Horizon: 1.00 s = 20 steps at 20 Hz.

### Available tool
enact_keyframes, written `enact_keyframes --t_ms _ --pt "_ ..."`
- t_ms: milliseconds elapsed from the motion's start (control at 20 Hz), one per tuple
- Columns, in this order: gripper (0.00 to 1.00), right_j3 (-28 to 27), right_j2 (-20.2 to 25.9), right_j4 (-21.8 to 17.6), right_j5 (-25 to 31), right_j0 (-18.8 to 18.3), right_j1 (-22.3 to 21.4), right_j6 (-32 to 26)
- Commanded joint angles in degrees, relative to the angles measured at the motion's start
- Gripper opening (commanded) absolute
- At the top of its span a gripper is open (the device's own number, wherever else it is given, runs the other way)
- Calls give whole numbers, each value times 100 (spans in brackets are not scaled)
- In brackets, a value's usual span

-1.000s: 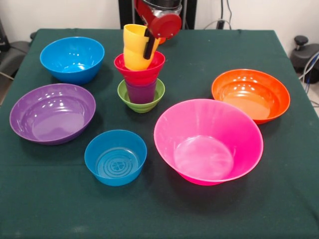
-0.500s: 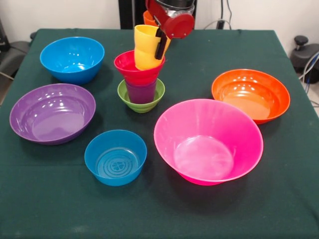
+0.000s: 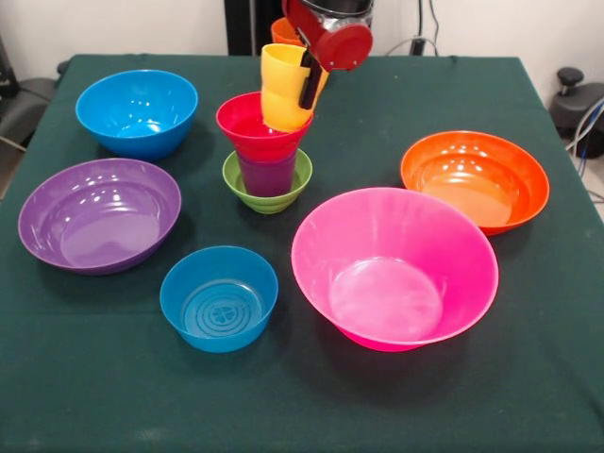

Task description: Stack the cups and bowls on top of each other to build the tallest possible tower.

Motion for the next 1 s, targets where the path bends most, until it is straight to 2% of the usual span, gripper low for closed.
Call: enact_keyframes --t_ms 50,500,650,1000 --pt "0 379 403 43 -216 -22 -1 771" --pt "0 548 484 -116 -334 -302 -143 400" --pt "0 457 423 -140 -170 -357 -183 367" --pt "0 515 439 -115 -173 -238 -201 527"
